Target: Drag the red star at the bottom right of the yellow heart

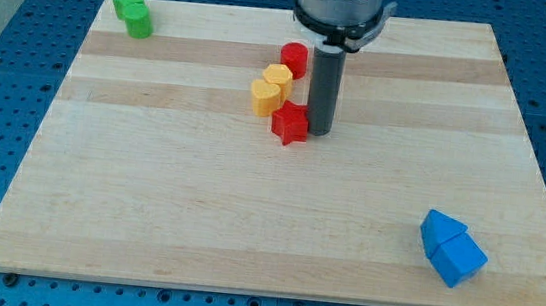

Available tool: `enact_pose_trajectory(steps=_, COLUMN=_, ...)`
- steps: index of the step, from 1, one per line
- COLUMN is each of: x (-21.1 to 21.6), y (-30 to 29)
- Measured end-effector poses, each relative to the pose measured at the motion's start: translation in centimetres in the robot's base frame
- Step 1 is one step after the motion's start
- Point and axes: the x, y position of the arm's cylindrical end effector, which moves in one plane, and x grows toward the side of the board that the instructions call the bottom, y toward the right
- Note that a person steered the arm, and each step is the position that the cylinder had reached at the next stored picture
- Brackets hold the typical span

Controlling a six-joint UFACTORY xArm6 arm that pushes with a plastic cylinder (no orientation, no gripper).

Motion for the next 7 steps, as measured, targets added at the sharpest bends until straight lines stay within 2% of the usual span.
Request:
enact_pose_trajectory(steps=1, x=0.9, y=0.9)
enact_pose_trajectory(steps=2, x=6.6, y=0.3)
enact_pose_trajectory(steps=3, x=11.8, y=-6.6)
enact_pose_trajectory(steps=4, x=12.4, y=-14.8)
enact_pose_trajectory(steps=5, x=10.3, y=-20.2)
enact_pose_trajectory(steps=7, x=3.1, y=-20.2)
